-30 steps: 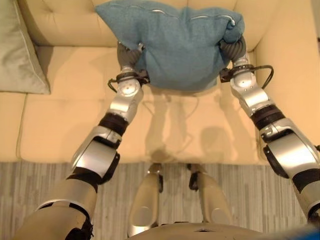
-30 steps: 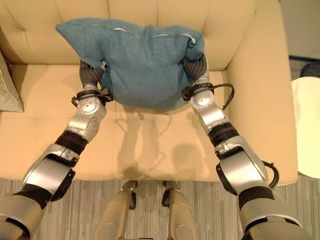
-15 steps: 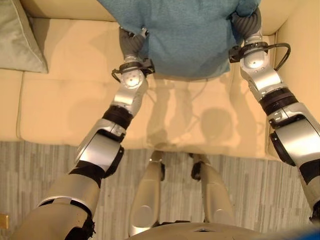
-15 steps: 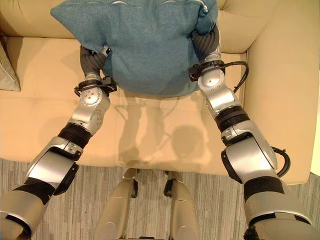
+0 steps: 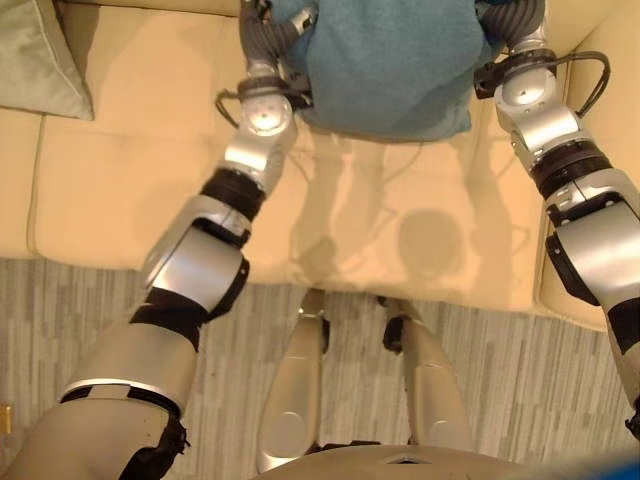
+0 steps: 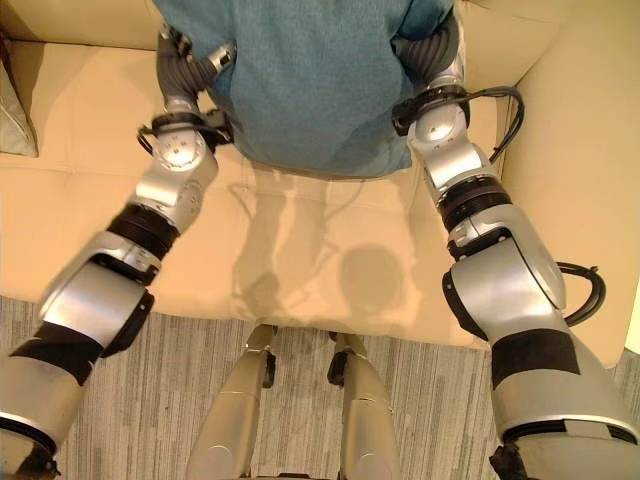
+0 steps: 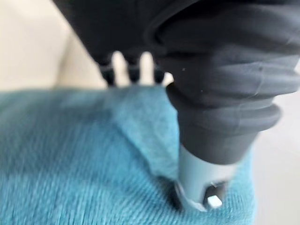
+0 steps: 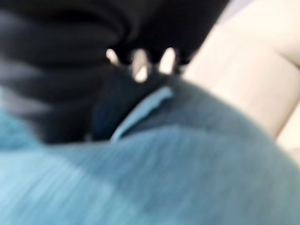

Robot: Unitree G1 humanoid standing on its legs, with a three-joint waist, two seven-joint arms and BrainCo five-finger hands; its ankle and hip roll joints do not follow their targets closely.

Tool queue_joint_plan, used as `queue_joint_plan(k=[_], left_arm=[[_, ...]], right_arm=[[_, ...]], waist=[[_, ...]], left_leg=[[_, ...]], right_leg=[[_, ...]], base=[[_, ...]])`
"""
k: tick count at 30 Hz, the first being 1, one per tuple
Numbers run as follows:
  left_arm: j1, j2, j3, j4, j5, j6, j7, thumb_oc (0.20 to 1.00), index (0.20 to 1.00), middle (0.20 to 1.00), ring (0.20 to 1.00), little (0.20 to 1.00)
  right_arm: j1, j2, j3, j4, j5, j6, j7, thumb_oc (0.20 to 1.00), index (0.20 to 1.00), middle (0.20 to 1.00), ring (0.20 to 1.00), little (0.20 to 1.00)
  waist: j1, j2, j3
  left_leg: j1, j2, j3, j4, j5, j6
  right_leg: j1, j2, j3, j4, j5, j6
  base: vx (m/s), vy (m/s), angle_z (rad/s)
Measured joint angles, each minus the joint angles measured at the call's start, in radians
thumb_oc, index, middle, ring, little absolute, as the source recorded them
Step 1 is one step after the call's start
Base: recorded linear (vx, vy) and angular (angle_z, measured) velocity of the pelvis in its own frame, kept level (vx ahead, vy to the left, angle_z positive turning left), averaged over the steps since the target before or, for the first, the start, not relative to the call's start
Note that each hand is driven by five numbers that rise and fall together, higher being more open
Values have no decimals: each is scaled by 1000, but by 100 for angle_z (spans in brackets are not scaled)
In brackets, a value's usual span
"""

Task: Pick up all the scattered cushions and arrange them neatly on the sofa.

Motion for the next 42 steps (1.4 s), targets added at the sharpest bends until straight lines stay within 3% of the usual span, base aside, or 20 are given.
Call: queue_joint_plan(k=[6, 11, 14, 21, 22, 24, 25, 26, 30, 33, 38, 42], left_arm=[[-21, 97, -25, 67, -2, 2, -48, 1000, 1000, 1000, 1000, 1000], [-31, 189, 17, 98, -20, 2, -56, 1000, 1000, 1000, 1000, 1000], [-24, 174, 108, 90, -53, -8, -27, 1000, 1000, 1000, 1000, 1000], [13, 159, 139, 21, -68, -11, 30, 1000, 1000, 1000, 1000, 1000], [148, 159, 215, -157, -64, -35, 29, 1000, 1000, 1000, 1000, 1000], [349, 159, 238, -303, -57, -44, 26, 1000, 1000, 1000, 1000, 1000], [506, 151, 301, -444, -32, -50, 22, 1000, 1000, 1000, 1000, 1000], [641, 117, 331, -491, -21, -61, 22, 1000, 1000, 1000, 1000, 1000], [1053, 122, 455, -639, 79, -55, -39, 1000, 1000, 1000, 1000, 1000], [1127, 108, 472, -463, 88, -39, -77, 1000, 1000, 1000, 1000, 1000], [1084, 63, 459, -455, 106, -34, -133, 1000, 1000, 1000, 1000, 1000], [1106, 6, 440, -441, 130, -19, -170, 1000, 1000, 1000, 1000, 1000]], right_arm=[[-22, -42, 18, 28, 23, -9, 36, 1000, 1000, 1000, 1000, 1000], [-23, -78, -26, 54, 36, -6, 22, 1000, 1000, 1000, 1000, 1000], [-15, -45, -180, 43, 39, -8, -62, 1000, 1000, 1000, 1000, 1000], [-16, -41, -192, 14, 37, -3, -163, 1000, 1000, 1000, 1000, 1000], [39, -47, -218, -62, 37, -2, -160, 1000, 1000, 1000, 1000, 1000], [138, -75, -219, -148, 36, -1, -143, 1000, 1000, 1000, 1000, 1000], [251, -91, -262, -273, 33, -6, -130, 1000, 1000, 1000, 1000, 1000], [345, -102, -286, -298, 18, -8, -117, 1000, 1000, 1000, 1000, 1000], [732, -115, -437, -455, -75, -19, -62, 1000, 1000, 1000, 1000, 1000], [824, -113, -448, -419, -87, -8, -22, 1000, 1000, 1000, 1000, 1000], [836, -100, -430, -420, -143, -9, 33, 1000, 1000, 1000, 1000, 1000], [861, -65, -387, -405, -180, -7, 77, 1000, 1000, 1000, 1000, 1000]], waist=[[3, 1, 0], [10, 1, 0], [13, 2, -1], [13, 3, -1], [12, 4, -1], [15, 7, 0], [13, 7, 0], [22, 7, 0], [39, 14, -5], [36, 42, -47], [31, 47, -80], [-1, 49, -98]], left_leg=[[-1, -4, 1, -6, 1, -1], [-1, -7, 1, -13, 1, -1], [-1, -12, 0, -16, 1, -1], [-18, -21, 1, -15, 4, 1], [-8, -24, 3, -14, 4, 1], [22, -28, 3, -15, 4, 1], [51, -29, 4, -23, 3, 1], [94, -30, 4, -35, 1, -1], [204, -23, 5, -66, -18, -7], [234, -22, 12, -67, -35, 2], [245, -17, 26, -67, -31, 4], [291, -12, 30, -75, -27, 11]], right_leg=[[-15, -8, 1, 23, -13, -14], [-20, -11, 1, 25, -17, -17], [-21, -14, 3, 26, -18, -17], [-36, -24, 3, 25, -18, -17], [-27, -27, 4, 25, -21, -13], [4, -31, 6, 25, -29, -2], [29, -32, 7, 25, -35, 0], [67, -34, 8, 23, -46, 5], [151, -33, 9, 43, -78, 11], [174, -32, 15, 52, -89, 7], [173, -29, 29, 65, -89, 7], [217, -22, 31, 54, -89, 7]], base=[[8, 12, 0], [34, 34, 1], [13, 8, 1], [3, 21, 1], [0, 0, 0], [36, 8, 3], [47, -10, 4], [75, -16, 4], [55, 11, -1], [-6, 12, -6], [-13, 9, -9], [22, -14, -4]])
